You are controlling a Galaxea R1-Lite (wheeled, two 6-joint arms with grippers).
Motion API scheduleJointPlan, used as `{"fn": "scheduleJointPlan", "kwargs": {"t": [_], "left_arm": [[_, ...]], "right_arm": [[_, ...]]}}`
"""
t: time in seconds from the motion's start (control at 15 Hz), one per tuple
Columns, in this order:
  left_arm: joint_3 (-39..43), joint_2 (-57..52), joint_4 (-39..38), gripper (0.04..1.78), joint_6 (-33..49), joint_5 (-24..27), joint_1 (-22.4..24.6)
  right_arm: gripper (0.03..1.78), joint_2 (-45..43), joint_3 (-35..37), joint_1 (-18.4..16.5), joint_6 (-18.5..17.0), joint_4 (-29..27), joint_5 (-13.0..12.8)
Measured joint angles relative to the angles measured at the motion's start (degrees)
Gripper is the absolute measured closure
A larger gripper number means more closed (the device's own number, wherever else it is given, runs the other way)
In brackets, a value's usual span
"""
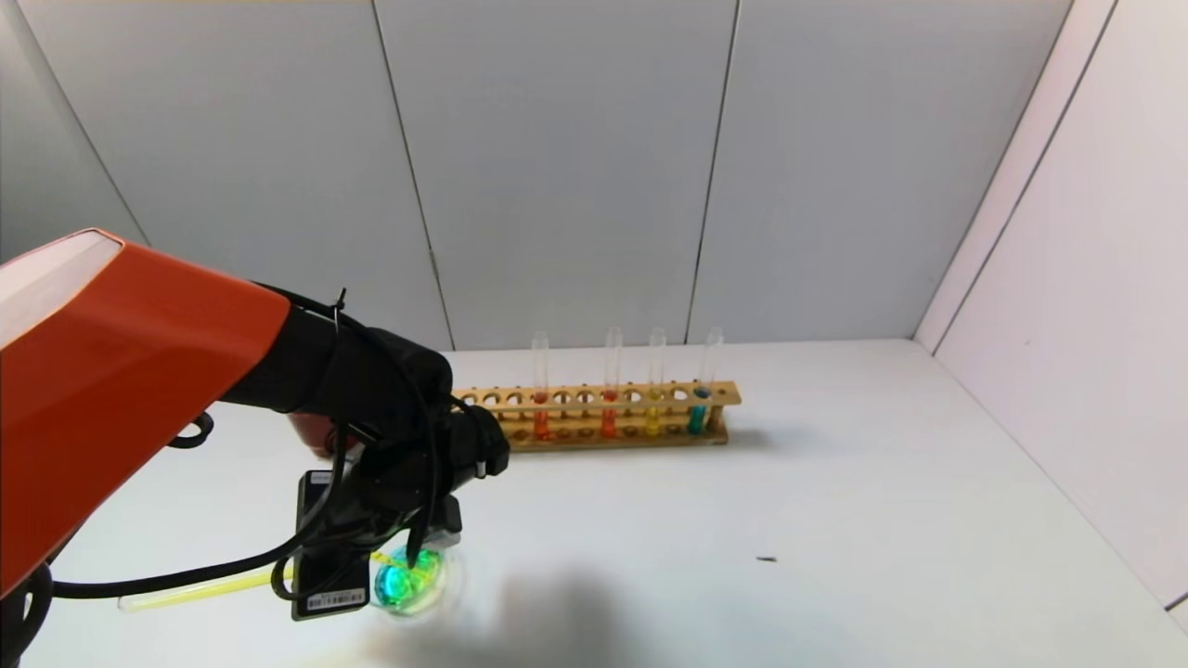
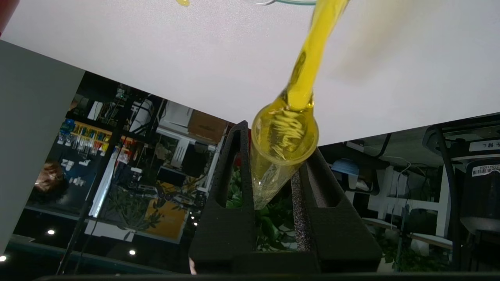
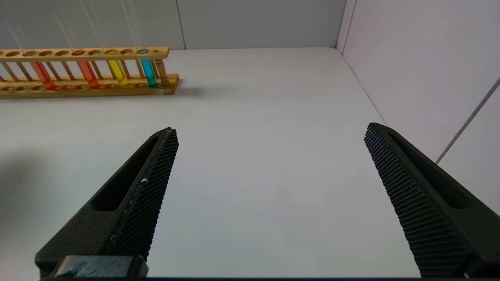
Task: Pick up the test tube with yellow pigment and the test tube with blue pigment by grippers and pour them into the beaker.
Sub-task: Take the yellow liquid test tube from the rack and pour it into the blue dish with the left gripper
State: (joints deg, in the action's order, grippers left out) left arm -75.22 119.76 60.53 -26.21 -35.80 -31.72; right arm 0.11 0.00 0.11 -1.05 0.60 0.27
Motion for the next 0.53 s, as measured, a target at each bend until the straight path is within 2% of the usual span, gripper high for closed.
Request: {"fn": "scheduleJointPlan", "kwargs": {"t": [0.53], "left_arm": [[-2.6, 1.3, 3.3, 1.50, -0.1, -0.1, 0.0]], "right_arm": [[0.07, 0.0, 0.0, 0.0, 0.0, 0.0, 0.0]]}}
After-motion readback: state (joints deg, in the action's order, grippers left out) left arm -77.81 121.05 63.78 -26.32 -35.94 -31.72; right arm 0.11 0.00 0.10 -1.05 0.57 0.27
